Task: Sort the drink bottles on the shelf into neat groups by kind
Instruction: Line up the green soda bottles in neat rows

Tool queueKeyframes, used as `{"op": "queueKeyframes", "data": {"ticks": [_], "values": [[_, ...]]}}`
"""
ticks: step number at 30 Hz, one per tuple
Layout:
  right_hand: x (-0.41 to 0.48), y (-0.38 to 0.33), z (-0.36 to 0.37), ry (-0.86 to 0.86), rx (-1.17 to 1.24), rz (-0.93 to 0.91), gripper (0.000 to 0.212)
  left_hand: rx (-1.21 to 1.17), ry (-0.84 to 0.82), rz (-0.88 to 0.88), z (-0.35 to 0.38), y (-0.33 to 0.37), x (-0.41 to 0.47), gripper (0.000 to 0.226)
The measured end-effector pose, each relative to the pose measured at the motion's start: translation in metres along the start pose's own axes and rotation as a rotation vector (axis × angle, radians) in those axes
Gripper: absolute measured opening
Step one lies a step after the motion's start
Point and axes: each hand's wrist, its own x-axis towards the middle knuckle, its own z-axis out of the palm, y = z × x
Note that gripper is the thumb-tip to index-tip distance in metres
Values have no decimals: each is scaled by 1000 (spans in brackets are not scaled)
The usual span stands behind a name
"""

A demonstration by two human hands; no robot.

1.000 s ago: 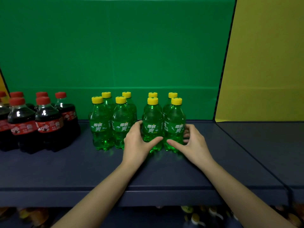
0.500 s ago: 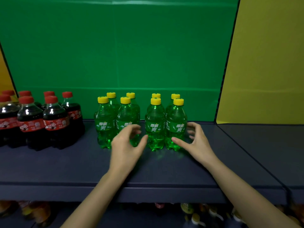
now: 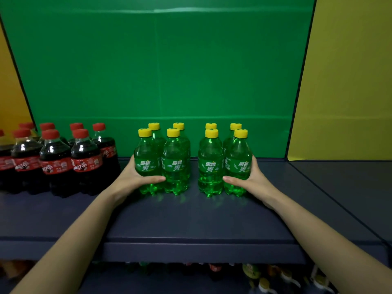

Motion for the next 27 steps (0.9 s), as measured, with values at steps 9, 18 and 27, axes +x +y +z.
{"op": "queueKeyframes", "data": {"ticks": [9,18,27], "values": [[5,2,7,55,-24,-38,106,-42,68,66,9,-3,8,114],[6,0,11,38,-77,-14,114,23,37,71,13,-3,9,116],[-26,9,6,49,-345,-18,80,206,179,135,8,-12,-17,64]]}}
